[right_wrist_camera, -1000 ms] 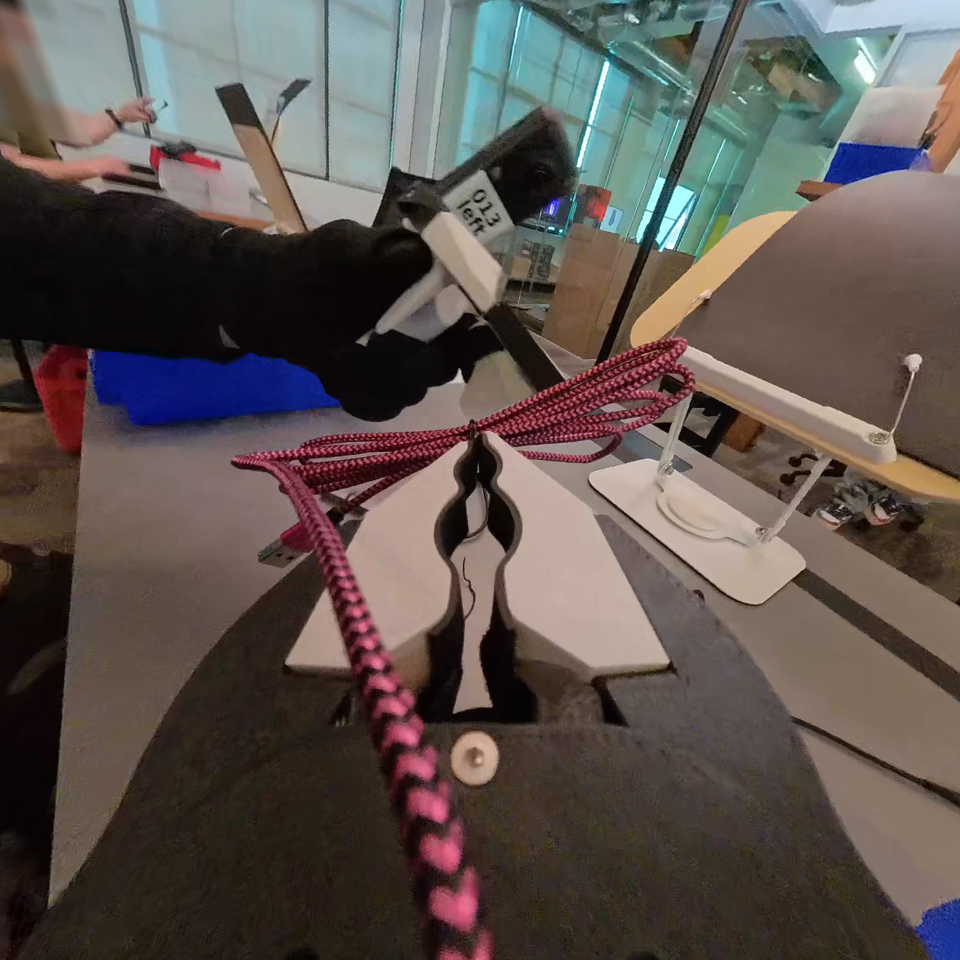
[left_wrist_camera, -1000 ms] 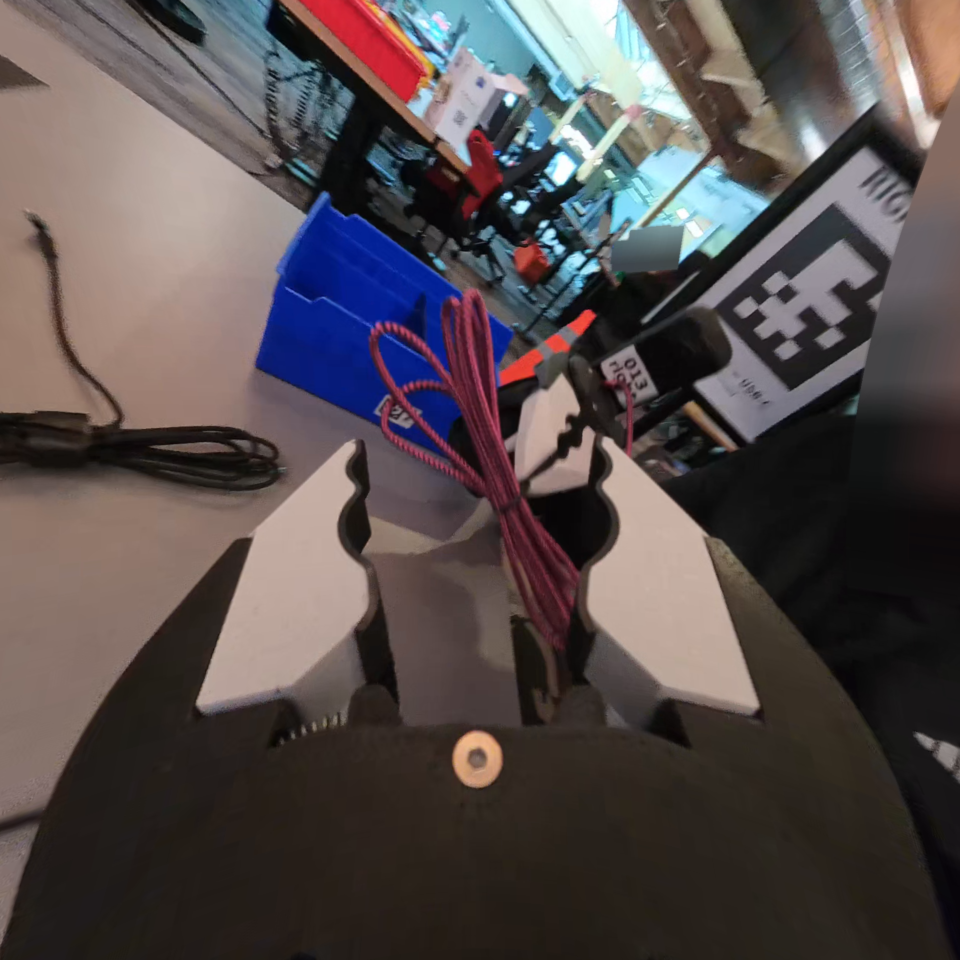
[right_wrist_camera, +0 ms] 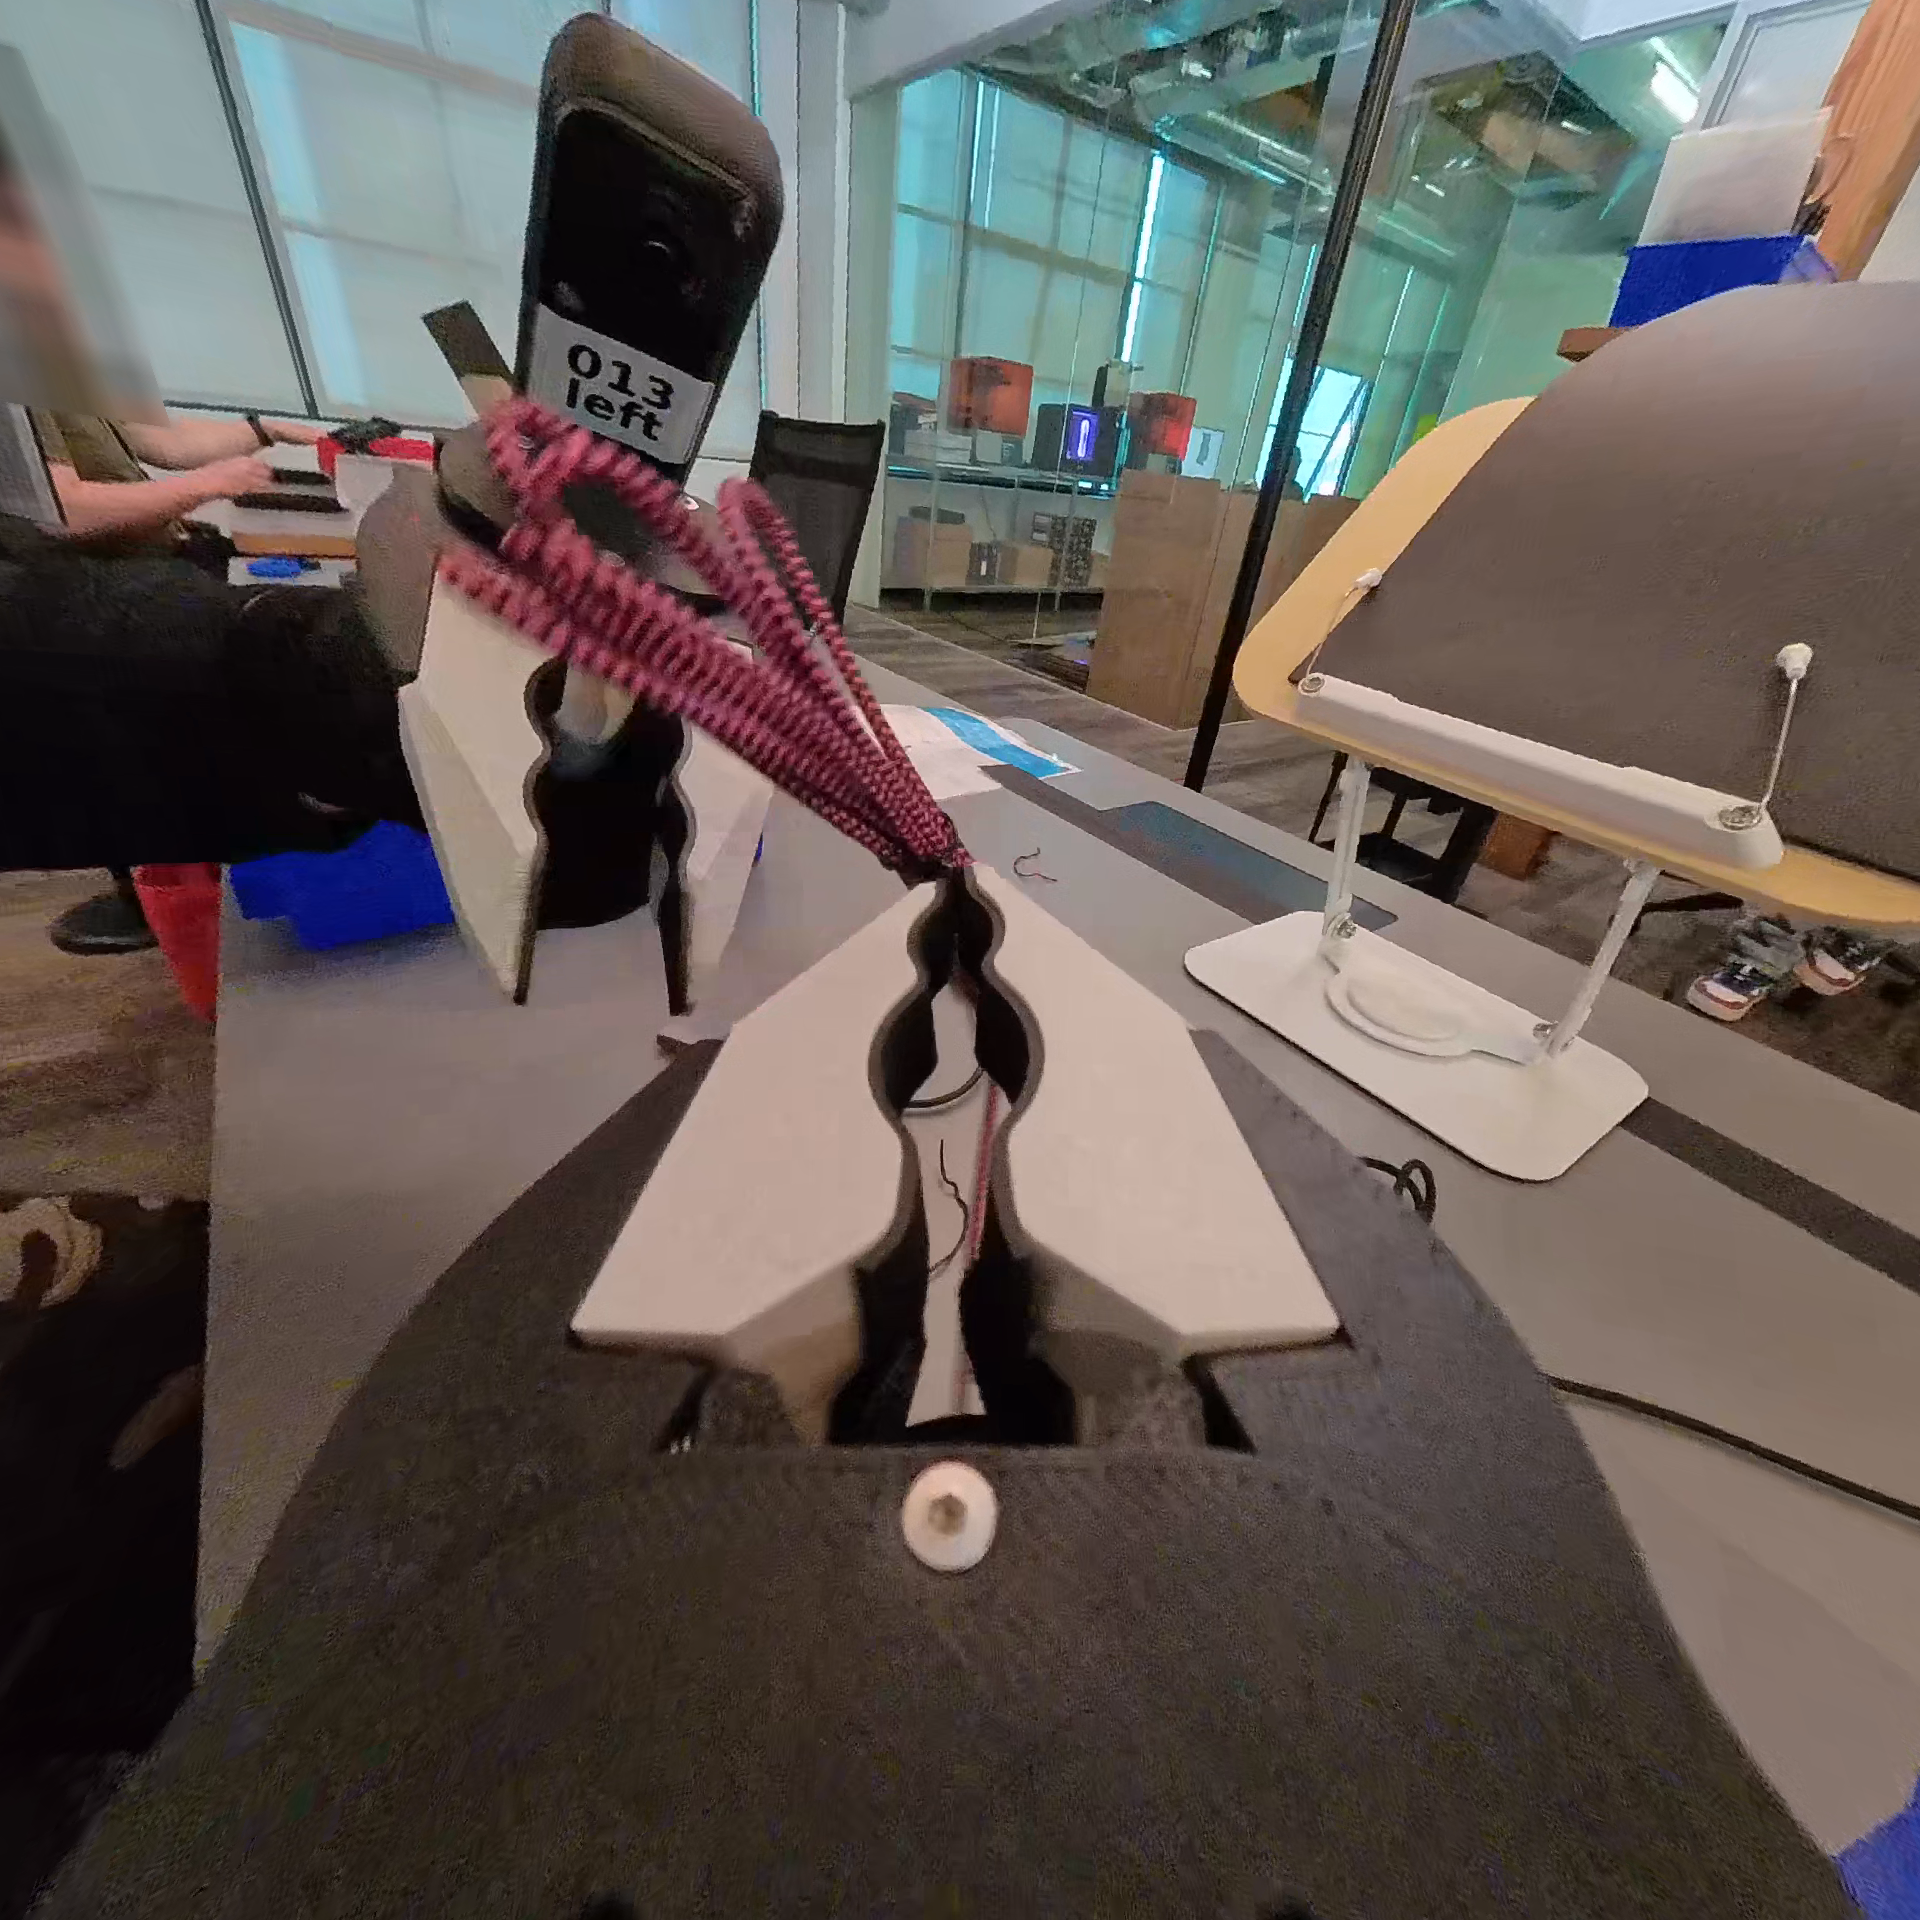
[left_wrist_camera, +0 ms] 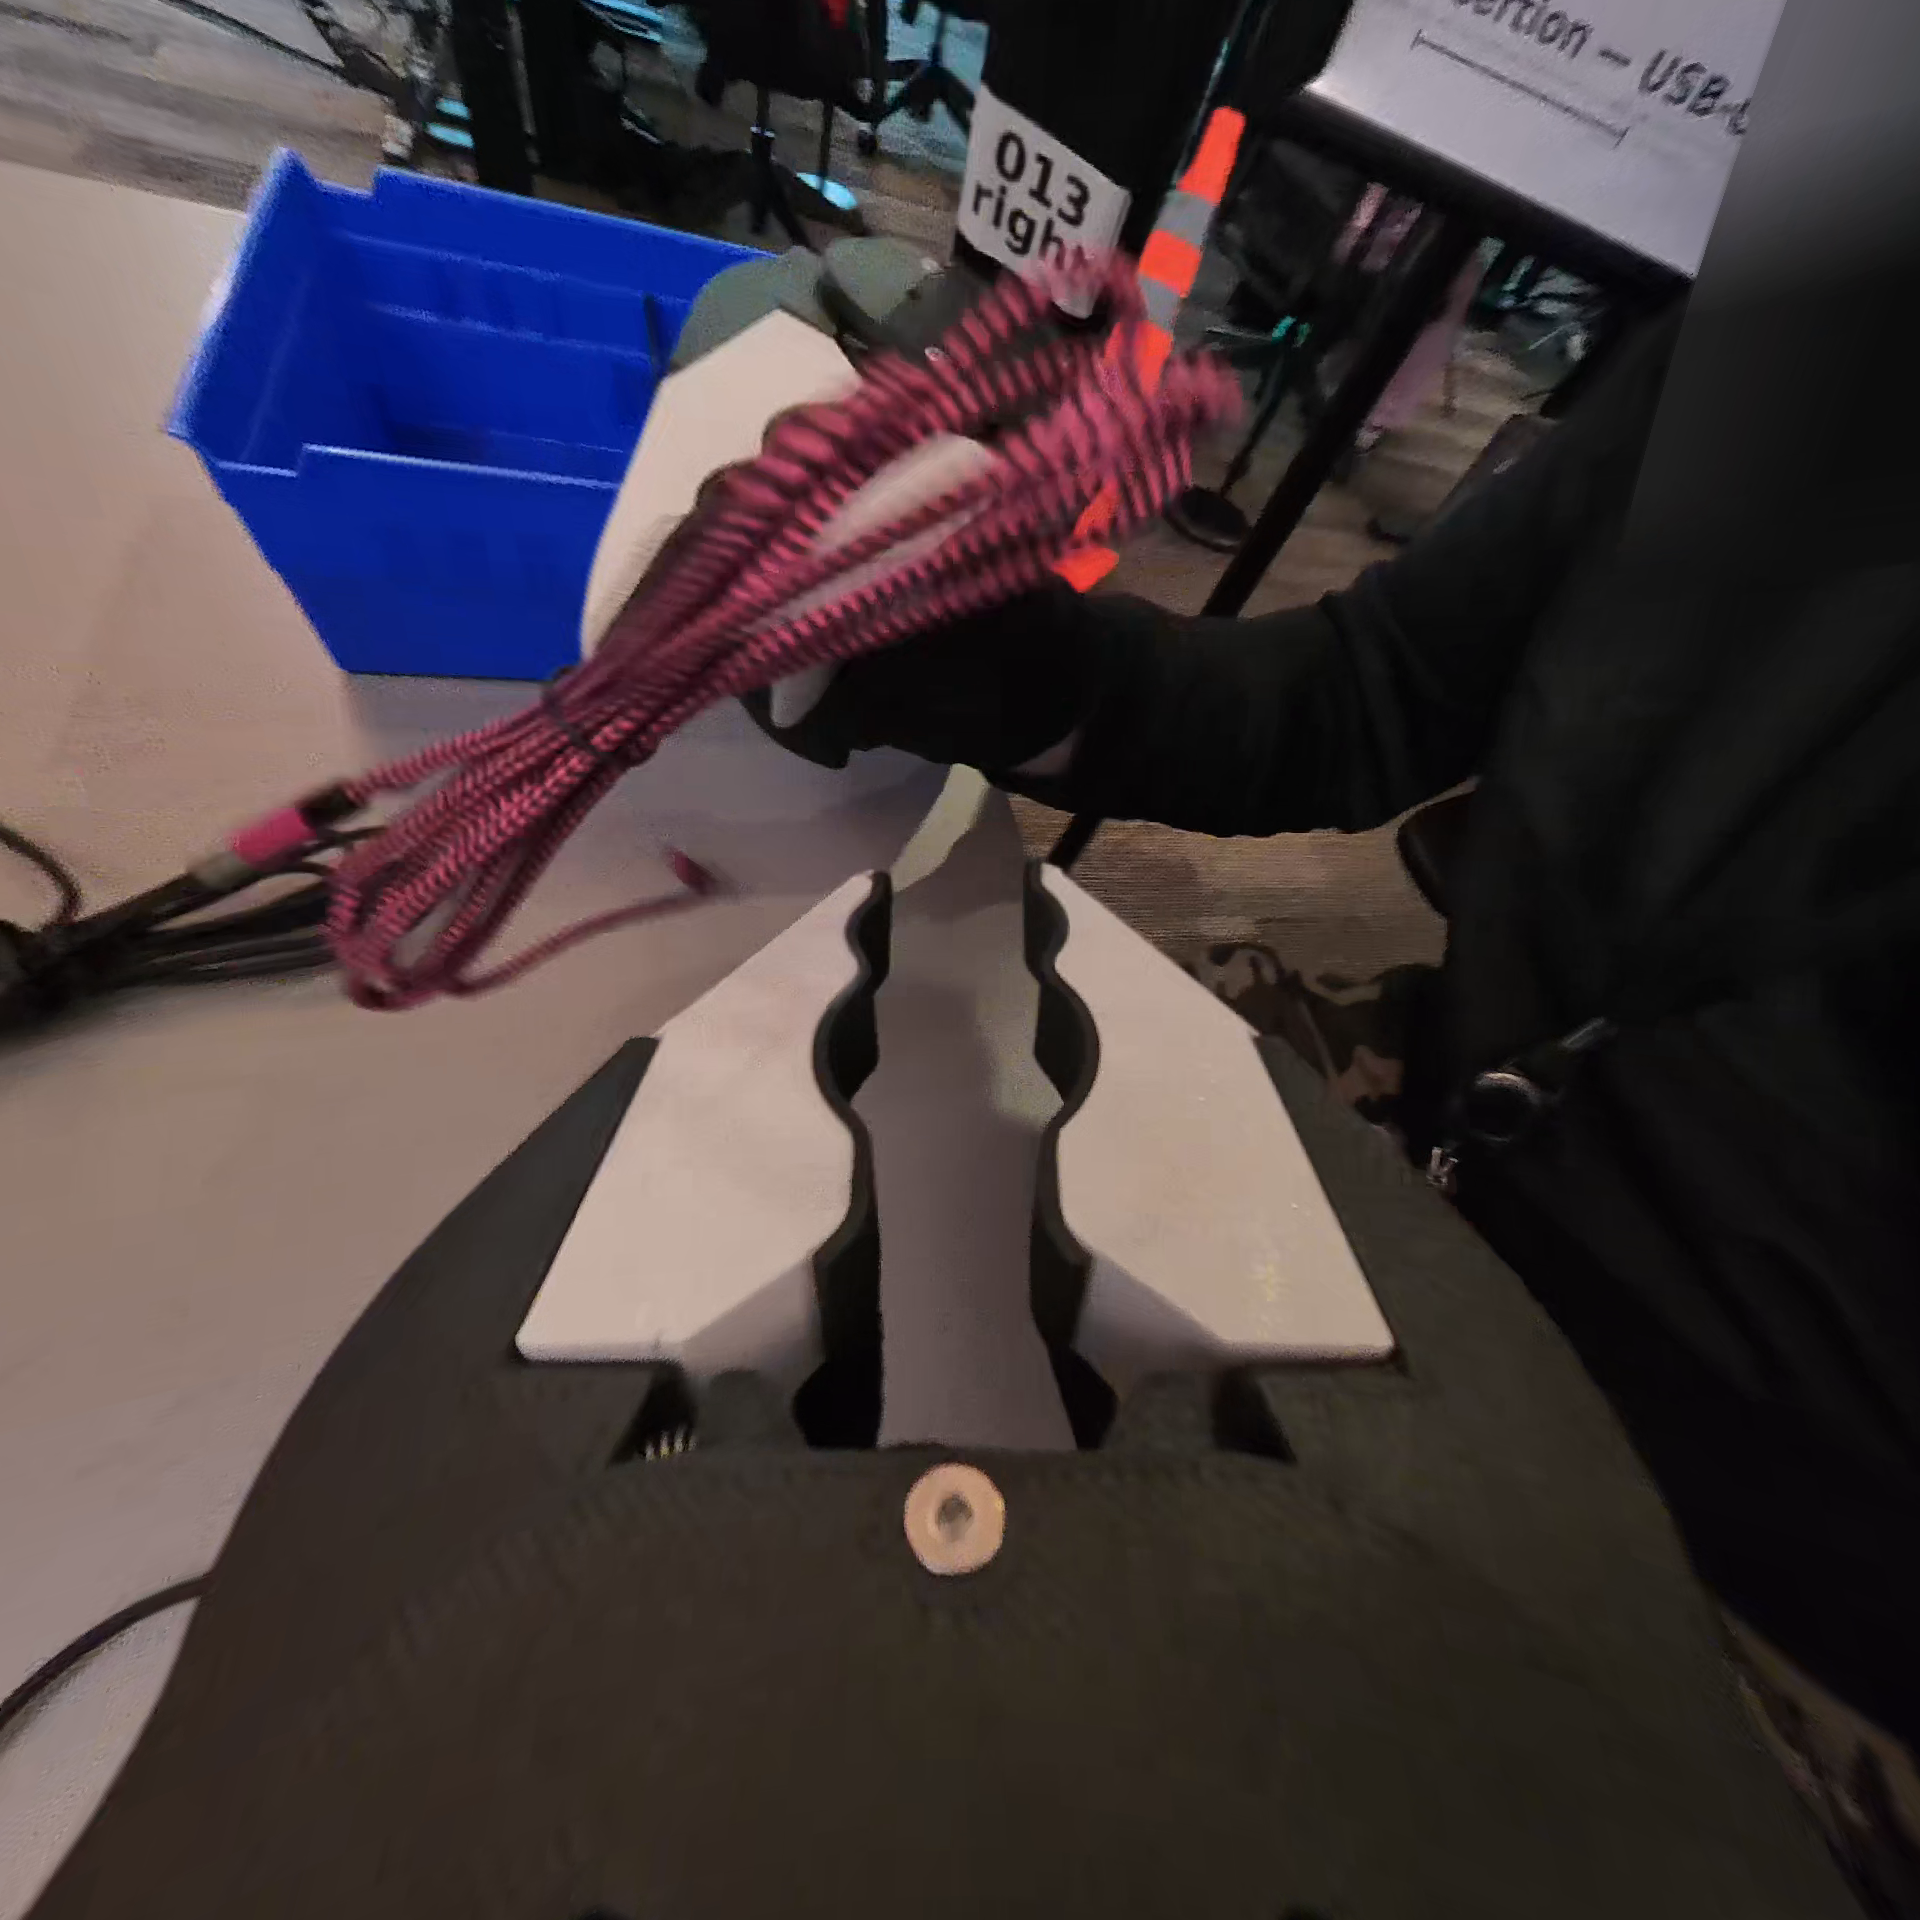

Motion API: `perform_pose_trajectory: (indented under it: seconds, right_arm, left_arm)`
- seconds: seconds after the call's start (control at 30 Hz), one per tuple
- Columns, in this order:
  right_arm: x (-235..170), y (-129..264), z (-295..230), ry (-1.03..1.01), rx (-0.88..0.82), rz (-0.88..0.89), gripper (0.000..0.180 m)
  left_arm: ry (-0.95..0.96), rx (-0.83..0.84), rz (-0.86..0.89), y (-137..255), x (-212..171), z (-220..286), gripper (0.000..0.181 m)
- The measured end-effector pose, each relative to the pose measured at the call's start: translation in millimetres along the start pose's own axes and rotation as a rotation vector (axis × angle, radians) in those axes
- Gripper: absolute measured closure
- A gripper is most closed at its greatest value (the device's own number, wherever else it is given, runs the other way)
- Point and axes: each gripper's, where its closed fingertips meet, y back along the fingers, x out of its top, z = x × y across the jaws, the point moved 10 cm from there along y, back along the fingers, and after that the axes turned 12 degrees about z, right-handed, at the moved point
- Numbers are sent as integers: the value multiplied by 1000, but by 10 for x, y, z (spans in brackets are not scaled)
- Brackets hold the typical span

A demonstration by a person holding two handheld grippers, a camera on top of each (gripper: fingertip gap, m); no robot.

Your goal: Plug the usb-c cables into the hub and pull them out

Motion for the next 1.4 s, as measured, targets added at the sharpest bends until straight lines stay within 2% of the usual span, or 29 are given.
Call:
perform_pose_trajectory:
  seconds: [0.13,0.33,0.47,0.57,0.63,0.73,1.13,1.4]
  right_arm:
    - [11,-19,-37,39,2,-6,180]
    - [3,8,-60,64,11,-18,180]
    - [-45,-39,-124,106,30,-63,180]
    - [-79,-64,-130,101,30,-73,180]
    - [-87,-71,-118,96,26,-73,180]
    - [-99,-74,-116,106,25,-83,180]
    - [-155,-37,-76,67,-20,-91,180]
    - [-241,-54,-67,1,-9,-98,180]
  left_arm:
    - [91,7,64,159,-16,-103,151]
    - [329,83,378,671,121,-477,136]
    - [188,54,443,692,487,-429,144]
    - [104,-41,332,444,651,-264,156]
    - [83,-81,199,224,599,-163,164]
    - [48,-74,71,-1,465,-40,165]
    - [25,1,-155,-298,41,-40,162]
    - [-20,24,-213,-339,-108,-95,166]
